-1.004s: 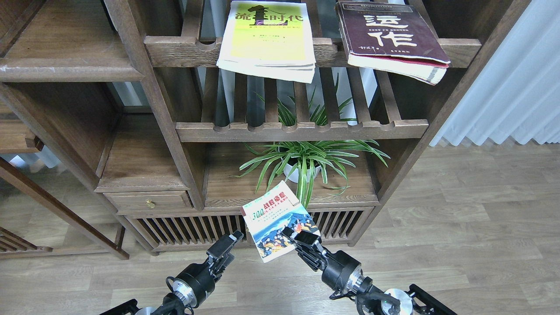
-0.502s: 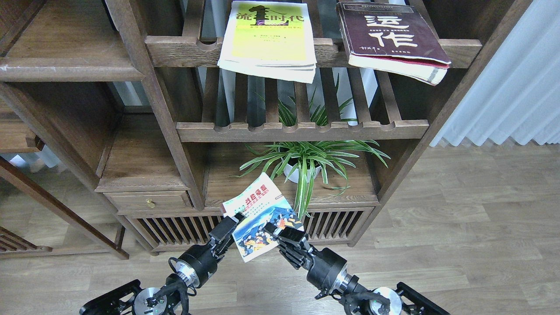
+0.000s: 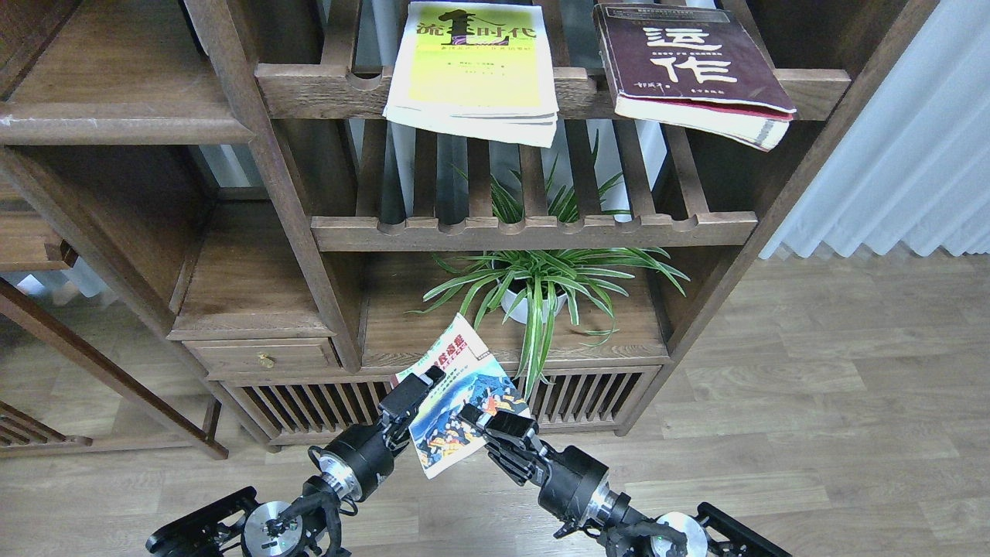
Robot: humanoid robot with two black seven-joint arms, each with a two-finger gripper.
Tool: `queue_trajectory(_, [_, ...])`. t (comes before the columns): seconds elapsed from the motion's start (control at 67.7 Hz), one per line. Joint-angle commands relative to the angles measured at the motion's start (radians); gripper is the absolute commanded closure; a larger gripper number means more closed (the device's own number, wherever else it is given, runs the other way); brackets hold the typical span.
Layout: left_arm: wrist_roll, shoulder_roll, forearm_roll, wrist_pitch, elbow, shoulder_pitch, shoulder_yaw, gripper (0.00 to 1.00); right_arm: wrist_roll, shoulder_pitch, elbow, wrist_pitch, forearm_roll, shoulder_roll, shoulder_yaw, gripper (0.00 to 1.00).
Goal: Organize books on shelf
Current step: 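Hand the blue book from the right gripper to the left gripper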
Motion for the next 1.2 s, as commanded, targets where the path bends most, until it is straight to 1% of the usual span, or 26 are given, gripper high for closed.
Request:
queue_trajectory(0.0, [-0.001,0.0,-0.012,0.0,0.013,-0.001,-0.001,0.26,-0.001,0.0,0.001,-0.001,-0.002,0.0,-0.004,0.96])
queue_trajectory(0.059, [-0.001,0.0,-0.026,0.0,0.017,-0.001,0.001,0.34,-0.001,0.0,0.001,-0.001,-0.002,0.0,-0.004,0.96])
queue_trajectory(0.089, [-0.001,0.0,-0.034,0.0,0.027,-0.001,0.002,0.4,-0.001,0.0,0.001,-0.001,-0.002,0.0,-0.004,0.96])
queue_trajectory(0.103, [-0.001,0.0,-0.046,0.0,0.039,-0.001,0.004,0.49,-0.001,0.0,0.001,-0.001,-0.002,0.0,-0.004,0.96])
queue_trajectory(0.177, [-0.001,0.0,-0.055,0.0,0.045,-0.001,0.006,0.59,-0.001,0.0,0.001,-0.001,-0.003,0.0,-0.004,0.96])
queue_trajectory(0.192, [-0.003,0.0,-0.058,0.0,0.048,-0.001,0.006,0.64,-0.001,0.0,0.001,-0.001,-0.003,0.0,-0.004,0.96])
queue_trajectory(0.236, [-0.003,0.0,-0.066,0.0,0.053,-0.001,0.006,0.69,-0.001,0.0,0.001,-0.001,-0.003,0.0,-0.004,0.96])
queue_trajectory(0.251, [-0.003,0.0,-0.071,0.0,0.056,-0.001,0.006,0.72,-0.001,0.0,0.001,-0.001,-0.003,0.0,-0.004,0.96])
queue_trajectory(0.295, [-0.006,0.0,-0.092,0.0,0.068,-0.001,0.007,0.85,-0.001,0.0,0.001,-0.001,-0.003,0.0,-0.004,0.96])
queue_trajectory(0.34, [-0.011,0.0,-0.113,0.0,0.079,-0.001,0.012,0.92,-0.001,0.0,0.001,-0.001,-0.003,0.0,-0.002,0.96])
queue_trajectory(0.502, [-0.009,0.0,-0.144,0.0,0.111,-0.001,0.042,1.0,-0.001,0.0,-0.001,-0.001,-0.003,0.0,-0.004,0.96])
queue_trajectory(0.679, [-0.009,0.0,-0.144,0.0,0.12,-0.001,0.044,1.0,0.001,0.0,-0.004,-0.001,-0.003,0.0,-0.004,0.95])
queue_trajectory(0.753, [-0.009,0.0,-0.144,0.0,0.12,-0.001,0.042,1.0,0.006,0.0,-0.007,-0.001,-0.006,0.0,-0.001,0.91])
queue_trajectory(0.783, [-0.009,0.0,-0.146,0.0,0.122,-0.001,0.041,1.0,0.01,0.0,-0.009,-0.001,-0.009,0.0,0.002,0.87])
queue_trajectory(0.798, [-0.006,0.0,-0.146,0.0,0.126,-0.001,0.039,1.0,0.013,0.001,-0.012,-0.001,-0.012,0.0,0.008,0.78])
queue_trajectory(0.842, [0.0,0.0,-0.144,0.0,0.129,-0.001,0.039,1.0,0.013,0.003,-0.015,-0.001,-0.012,0.0,0.012,0.7])
queue_trajectory(0.857, [0.002,0.0,-0.144,0.0,0.134,0.001,0.039,1.0,0.013,0.006,-0.018,-0.001,-0.012,0.0,0.013,0.65])
queue_trajectory(0.886, [0.005,0.0,-0.143,0.0,0.137,0.002,0.041,1.0,0.013,0.007,-0.024,-0.001,-0.014,0.0,0.013,0.58])
queue_trajectory(0.901, [0.005,0.0,-0.14,0.0,0.14,0.002,0.042,1.0,0.013,0.009,-0.032,-0.001,-0.012,0.0,0.013,0.51])
queue_trajectory(0.945, [0.008,0.0,-0.133,0.0,0.143,0.004,0.044,1.0,0.013,0.015,-0.05,-0.001,-0.012,0.0,0.015,0.4])
queue_trajectory(0.96, [0.011,0.0,-0.133,0.0,0.145,0.004,0.044,1.0,0.013,0.018,-0.061,-0.001,-0.012,0.0,0.015,0.34])
queue_trajectory(1.034, [0.019,0.0,-0.132,0.0,0.148,0.007,0.042,1.0,0.024,0.033,-0.099,-0.001,-0.012,0.0,0.018,0.17])
queue_trajectory(1.078, [0.026,0.0,-0.132,0.0,0.146,0.011,0.044,1.0,0.03,0.04,-0.116,-0.001,-0.012,0.0,0.024,0.1])
queue_trajectory(1.093, [0.032,0.0,-0.132,0.0,0.146,0.014,0.044,1.0,0.033,0.043,-0.128,-0.001,-0.012,0.0,0.027,0.07])
queue_trajectory(1.137, [0.045,0.0,-0.132,0.0,0.146,0.014,0.045,1.0,0.036,0.046,-0.148,-0.001,-0.012,0.0,0.03,0.03])
queue_trajectory(1.182, [0.058,0.0,-0.132,0.0,0.145,0.019,0.045,1.0,0.038,0.046,-0.165,-0.001,-0.012,0.0,0.032,0.01])
